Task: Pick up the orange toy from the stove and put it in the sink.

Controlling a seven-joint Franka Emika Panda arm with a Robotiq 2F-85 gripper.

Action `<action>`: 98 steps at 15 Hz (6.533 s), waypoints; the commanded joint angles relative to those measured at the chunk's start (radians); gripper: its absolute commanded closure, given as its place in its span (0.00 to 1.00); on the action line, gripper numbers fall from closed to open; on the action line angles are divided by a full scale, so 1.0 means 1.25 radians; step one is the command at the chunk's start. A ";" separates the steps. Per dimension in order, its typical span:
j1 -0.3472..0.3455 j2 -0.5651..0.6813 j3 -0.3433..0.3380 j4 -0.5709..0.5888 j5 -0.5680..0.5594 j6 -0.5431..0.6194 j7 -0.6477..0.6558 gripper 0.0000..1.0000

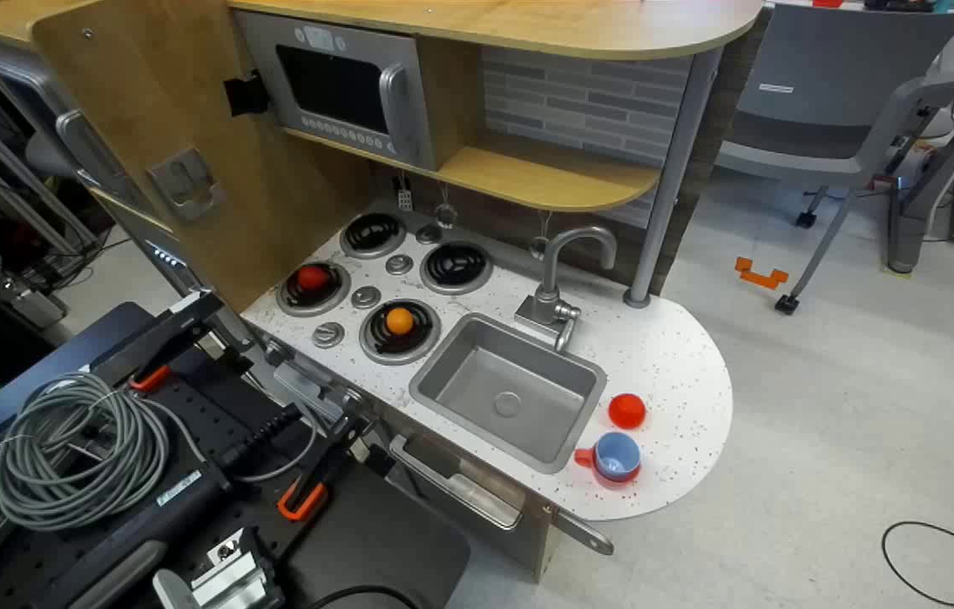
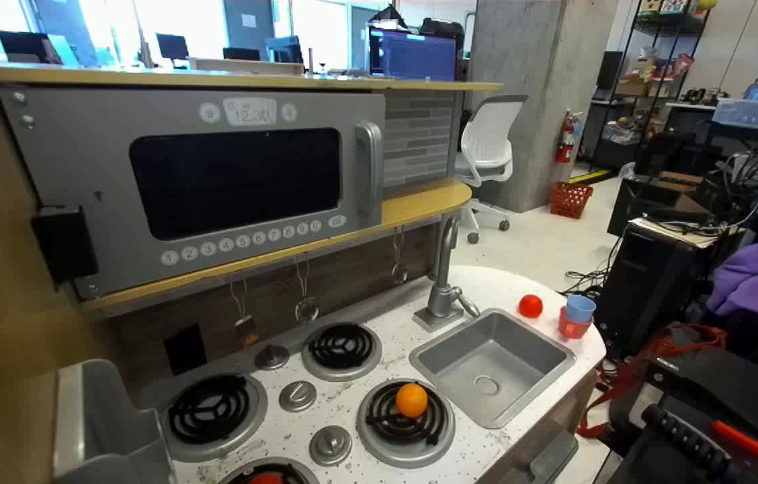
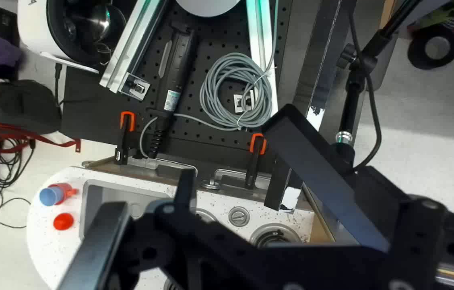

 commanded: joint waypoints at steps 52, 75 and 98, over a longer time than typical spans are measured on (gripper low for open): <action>-0.101 0.206 -0.276 -0.247 -0.025 0.843 -0.193 0.00; -0.125 0.892 -0.266 0.029 -0.018 1.056 -0.253 0.00; -0.078 1.197 -0.297 0.319 -0.092 0.999 -0.149 0.00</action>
